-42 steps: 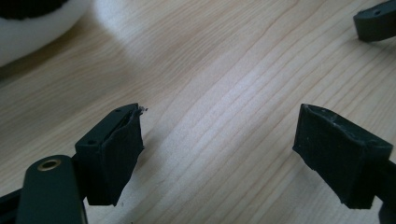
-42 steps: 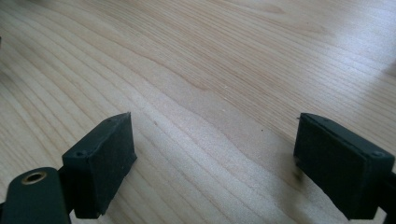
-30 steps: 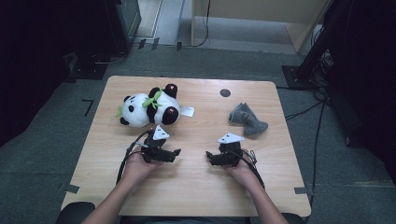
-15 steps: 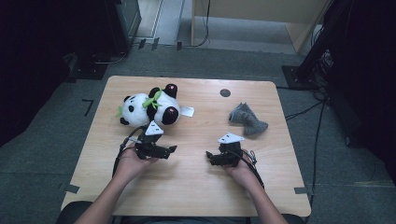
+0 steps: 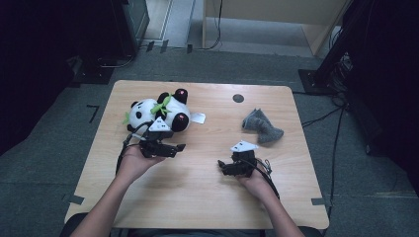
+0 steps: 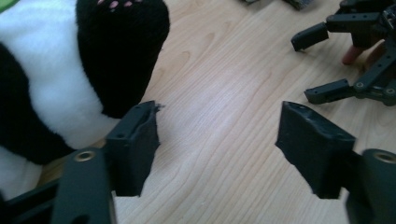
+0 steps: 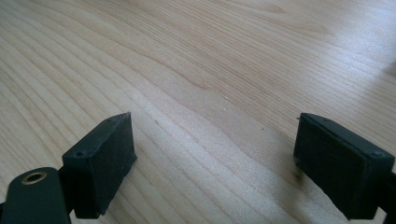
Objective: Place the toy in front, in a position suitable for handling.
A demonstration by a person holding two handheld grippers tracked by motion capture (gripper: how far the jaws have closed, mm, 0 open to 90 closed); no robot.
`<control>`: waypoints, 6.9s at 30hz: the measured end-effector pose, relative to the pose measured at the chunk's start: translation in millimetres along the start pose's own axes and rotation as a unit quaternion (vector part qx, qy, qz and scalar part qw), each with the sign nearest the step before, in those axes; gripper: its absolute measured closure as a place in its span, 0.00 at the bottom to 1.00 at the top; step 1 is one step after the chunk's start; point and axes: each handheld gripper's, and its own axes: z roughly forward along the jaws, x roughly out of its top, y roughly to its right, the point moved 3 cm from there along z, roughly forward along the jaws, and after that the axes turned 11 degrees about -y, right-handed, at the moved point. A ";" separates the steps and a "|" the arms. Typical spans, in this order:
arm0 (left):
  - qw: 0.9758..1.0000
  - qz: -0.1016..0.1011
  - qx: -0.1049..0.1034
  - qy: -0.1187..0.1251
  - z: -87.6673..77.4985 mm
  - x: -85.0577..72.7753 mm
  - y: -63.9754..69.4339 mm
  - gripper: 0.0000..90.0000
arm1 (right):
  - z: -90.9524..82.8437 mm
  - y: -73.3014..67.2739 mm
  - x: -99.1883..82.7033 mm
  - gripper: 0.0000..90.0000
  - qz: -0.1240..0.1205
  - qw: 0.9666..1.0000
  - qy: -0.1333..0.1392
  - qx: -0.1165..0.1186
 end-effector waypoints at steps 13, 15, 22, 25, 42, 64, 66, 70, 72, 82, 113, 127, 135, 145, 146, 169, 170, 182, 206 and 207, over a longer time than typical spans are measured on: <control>1.000 0.001 -0.004 0.018 -14.0 28.0 -17.9 0.31 | -0.1 -0.2 0.0 0.14 0.001 1.000 0.000 0.000; 1.000 -0.001 0.002 0.019 -15.6 33.6 -23.5 0.31 | 0.0 -0.1 0.0 0.14 0.001 1.000 0.000 0.000; 0.999 -0.017 0.021 0.025 -21.6 46.7 -49.1 0.34 | -0.1 -0.3 0.0 0.14 0.002 1.000 0.000 0.000; 0.999 -0.030 0.026 0.031 -24.5 48.9 -61.8 0.35 | -0.3 -0.7 -0.3 0.14 0.004 1.000 -0.001 -0.001; 0.993 -0.100 0.046 0.037 -15.1 41.8 -120.2 0.33 | -3.3 -3.8 -4.4 0.14 0.008 1.000 -0.001 -0.002; 0.992 -0.099 0.070 0.034 12.7 27.7 -108.5 0.63 | -3.5 -4.2 -4.7 0.14 0.008 1.000 -0.001 -0.001; 0.992 -0.108 0.064 0.035 11.4 27.6 -109.4 0.67 | -3.5 -4.2 -4.7 0.14 0.008 1.000 -0.001 -0.001; 0.989 -0.134 0.048 0.042 6.1 28.4 -110.1 0.72 | -3.5 -4.3 -4.8 0.14 0.009 1.000 -0.001 -0.002; 0.989 -0.135 0.045 0.046 3.3 29.7 -108.4 0.74 | -3.5 -4.2 -4.7 0.14 0.009 1.000 -0.001 -0.002; 0.990 -0.126 0.010 0.063 -13.2 39.1 -84.7 0.75 | -6.8 -1.9 -1.1 0.19 0.019 1.000 -0.022 -0.003; 0.990 -0.105 -0.077 0.054 -5.1 11.7 43.5 0.75 | -53.4 71.2 30.4 0.37 0.055 0.996 0.066 -0.015; 0.988 -0.101 -0.100 0.055 7.6 11.3 80.0 0.74 | -53.6 137.4 34.1 0.39 0.106 0.987 0.084 -0.090; 0.988 -0.091 -0.111 0.056 11.8 9.8 82.3 0.66 | -37.2 144.2 23.8 0.41 0.097 0.988 0.030 -0.113; 0.990 -0.069 -0.098 0.079 -6.4 11.9 69.7 0.40 | -22.9 158.9 15.5 0.58 0.111 0.987 -0.004 -0.120; 0.990 -0.068 -0.093 0.081 -8.8 11.7 67.8 0.39 | -21.4 159.5 15.3 0.59 0.115 0.987 -0.008 -0.116; 0.994 -0.059 -0.046 0.083 -36.5 -24.3 31.7 0.31 | -41.4 152.4 22.4 0.82 0.130 0.989 -0.004 -0.070; 0.994 -0.060 -0.044 0.080 -36.8 -28.5 31.4 0.31 | -44.5 150.5 23.9 0.82 0.129 0.989 0.000 -0.068; 0.993 -0.070 -0.070 0.063 -31.8 -56.3 37.8 0.28 | -78.9 114.0 44.3 0.82 0.085 0.995 0.035 -0.049; 0.992 -0.083 -0.079 0.046 7.3 -69.3 25.1 0.01 | -122.8 -5.0 110.9 0.82 -0.035 0.993 0.085 0.069; 0.993 -0.079 -0.075 0.053 7.7 -69.7 26.0 0.04 | -122.2 -9.5 112.5 0.81 -0.042 0.993 0.084 0.073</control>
